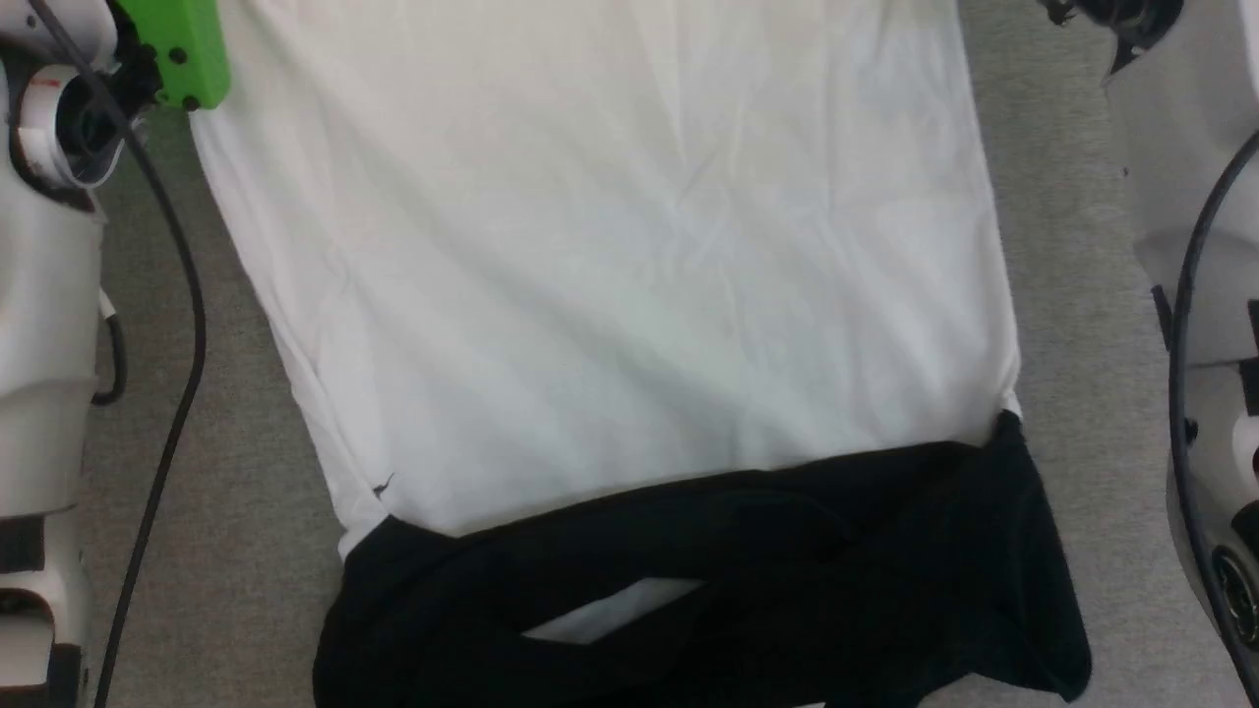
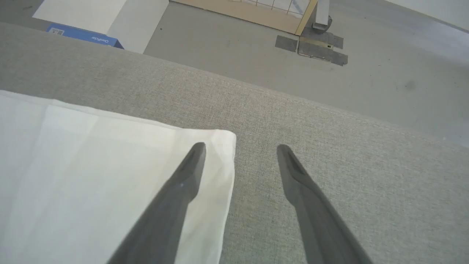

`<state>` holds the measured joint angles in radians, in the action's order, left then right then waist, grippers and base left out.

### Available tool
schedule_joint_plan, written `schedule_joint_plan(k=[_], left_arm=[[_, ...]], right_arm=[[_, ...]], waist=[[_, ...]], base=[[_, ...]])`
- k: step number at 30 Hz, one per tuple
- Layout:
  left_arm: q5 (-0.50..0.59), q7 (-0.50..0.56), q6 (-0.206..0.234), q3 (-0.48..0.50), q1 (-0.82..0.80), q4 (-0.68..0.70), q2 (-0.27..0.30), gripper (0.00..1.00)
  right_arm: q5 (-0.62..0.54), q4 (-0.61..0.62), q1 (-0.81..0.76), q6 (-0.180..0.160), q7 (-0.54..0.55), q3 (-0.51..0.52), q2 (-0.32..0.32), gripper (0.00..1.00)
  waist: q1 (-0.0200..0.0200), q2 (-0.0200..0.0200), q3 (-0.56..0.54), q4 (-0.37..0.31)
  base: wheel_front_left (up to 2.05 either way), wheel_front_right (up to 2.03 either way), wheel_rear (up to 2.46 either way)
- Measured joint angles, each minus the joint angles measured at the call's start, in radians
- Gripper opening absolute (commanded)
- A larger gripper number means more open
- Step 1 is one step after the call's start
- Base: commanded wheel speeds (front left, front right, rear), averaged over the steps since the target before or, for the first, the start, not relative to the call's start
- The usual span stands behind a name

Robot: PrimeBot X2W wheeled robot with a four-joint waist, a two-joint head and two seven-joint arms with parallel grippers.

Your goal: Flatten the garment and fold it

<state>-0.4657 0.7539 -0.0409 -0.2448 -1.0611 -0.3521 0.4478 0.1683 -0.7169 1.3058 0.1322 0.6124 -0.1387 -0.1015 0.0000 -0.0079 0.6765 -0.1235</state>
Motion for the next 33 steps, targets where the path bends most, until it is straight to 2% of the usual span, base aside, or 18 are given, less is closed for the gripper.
schedule_joint_plan(k=[6, 7, 9, 10, 14, 18, 23, 33], left_arm=[[0.0, -0.018, -0.012, -0.022, -0.033, 0.005, -0.022, 0.0], [0.0, -0.021, -0.012, -0.024, -0.035, 0.006, -0.025, 0.0], [0.0, -0.025, -0.017, -0.026, -0.038, 0.006, -0.028, 0.0], [0.0, -0.026, -0.019, -0.026, -0.038, 0.006, -0.028, 0.0], [-0.001, -0.026, -0.02, -0.027, -0.039, 0.002, -0.027, 0.0], [-0.001, -0.025, -0.019, -0.028, -0.039, -0.002, -0.022, 0.0], [0.02, -0.077, -0.011, -0.036, -0.039, -0.002, -0.003, 0.0], [0.097, -0.334, -0.012, -0.045, -0.109, -0.033, 0.008, 0.0]], right_arm=[[-0.063, -0.093, 0.037, 0.0, 0.122, 0.061, 0.012, 1.0], [-0.077, -0.1, 0.047, 0.0, 0.153, 0.067, 0.014, 0.75], [-0.107, -0.107, 0.076, 0.0, 0.226, 0.072, 0.014, 0.15], [-0.119, -0.107, 0.087, 0.0, 0.26, 0.075, 0.016, 0.0], [-0.166, -0.089, 0.088, 0.0, 0.341, 0.08, 0.029, 0.0], [-0.189, -0.041, 0.061, 0.0, 0.344, 0.097, 0.032, 0.0], [-0.218, 0.02, 0.021, 0.0, 0.251, 0.119, 0.033, 0.0], [-0.288, 0.048, 0.016, 0.001, 0.037, 0.215, 0.028, 0.0]], waist=[[0.0, 0.0, 0.035, 0.046], [0.0, 0.0, 0.039, 0.053], [-0.0001, 0.0, 0.045, 0.063], [0.0, 0.0, 0.047, 0.068], [-0.0001, 0.0, 0.043, 0.069], [-0.0001, 0.0, 0.038, 0.064], [0.0, 0.0, 0.038, 0.056], [0.0, 0.0, 0.02, 0.039]], base=[[0.0, 0.0, 0.0], [0.0, 0.0, 0.0], [0.0, 0.0, 0.0], [0.0, 0.0, 0.0], [0.0, 0.0, 0.0], [0.0, 0.0, 0.0], [0.0, 0.0, 0.0], [0.0, 0.0, 0.0]])
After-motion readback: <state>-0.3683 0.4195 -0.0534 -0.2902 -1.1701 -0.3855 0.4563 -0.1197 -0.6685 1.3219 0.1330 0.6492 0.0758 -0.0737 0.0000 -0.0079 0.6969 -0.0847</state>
